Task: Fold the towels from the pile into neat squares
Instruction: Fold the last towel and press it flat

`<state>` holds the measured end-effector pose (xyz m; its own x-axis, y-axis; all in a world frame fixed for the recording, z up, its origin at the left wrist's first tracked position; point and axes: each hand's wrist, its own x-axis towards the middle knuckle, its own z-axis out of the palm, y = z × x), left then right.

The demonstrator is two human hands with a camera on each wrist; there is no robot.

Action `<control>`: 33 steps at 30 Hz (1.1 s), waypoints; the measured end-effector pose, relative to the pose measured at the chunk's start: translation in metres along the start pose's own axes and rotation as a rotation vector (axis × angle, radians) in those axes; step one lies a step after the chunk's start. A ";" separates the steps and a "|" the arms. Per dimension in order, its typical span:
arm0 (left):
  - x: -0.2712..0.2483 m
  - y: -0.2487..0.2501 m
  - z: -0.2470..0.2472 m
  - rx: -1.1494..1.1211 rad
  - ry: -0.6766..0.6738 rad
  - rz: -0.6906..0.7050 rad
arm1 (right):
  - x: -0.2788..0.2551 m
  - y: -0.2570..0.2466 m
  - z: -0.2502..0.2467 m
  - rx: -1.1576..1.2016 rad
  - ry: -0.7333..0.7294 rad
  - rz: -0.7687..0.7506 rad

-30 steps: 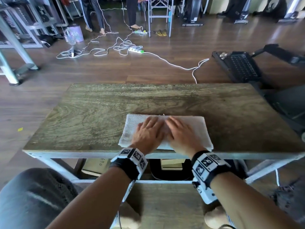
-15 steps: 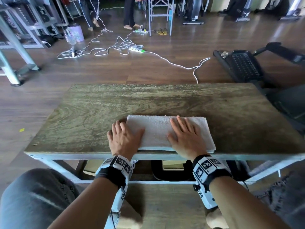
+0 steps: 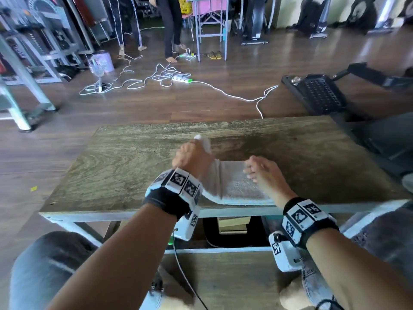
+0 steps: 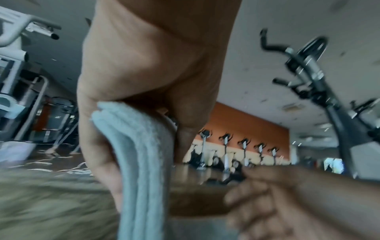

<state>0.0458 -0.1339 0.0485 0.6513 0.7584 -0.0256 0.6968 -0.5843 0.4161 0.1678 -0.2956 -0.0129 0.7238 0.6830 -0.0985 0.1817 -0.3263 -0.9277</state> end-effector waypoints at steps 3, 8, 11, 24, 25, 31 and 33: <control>-0.005 0.048 0.003 -0.319 -0.268 0.090 | -0.001 -0.003 -0.018 0.270 -0.062 0.269; -0.018 0.059 0.050 -0.157 -0.370 0.254 | 0.006 0.022 -0.035 0.285 -0.055 0.427; -0.030 0.038 0.077 -0.075 -0.404 0.346 | -0.001 0.024 -0.038 0.126 -0.023 0.309; -0.035 0.033 0.097 -0.109 -0.231 0.334 | 0.001 0.027 -0.013 -0.668 0.081 -0.296; -0.034 0.031 0.102 -0.090 -0.217 0.323 | 0.003 0.033 -0.010 -0.704 0.009 -0.247; -0.035 0.005 0.129 0.008 -0.175 0.322 | -0.001 0.059 -0.001 -0.839 -0.061 -0.122; -0.033 0.004 0.129 -0.002 -0.173 0.278 | 0.000 0.060 0.000 -0.833 -0.034 -0.086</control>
<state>0.0663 -0.1984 -0.0659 0.8579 0.5097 -0.0650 0.4850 -0.7614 0.4302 0.1792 -0.3150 -0.0690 0.6673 0.7421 -0.0628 0.6771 -0.6396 -0.3640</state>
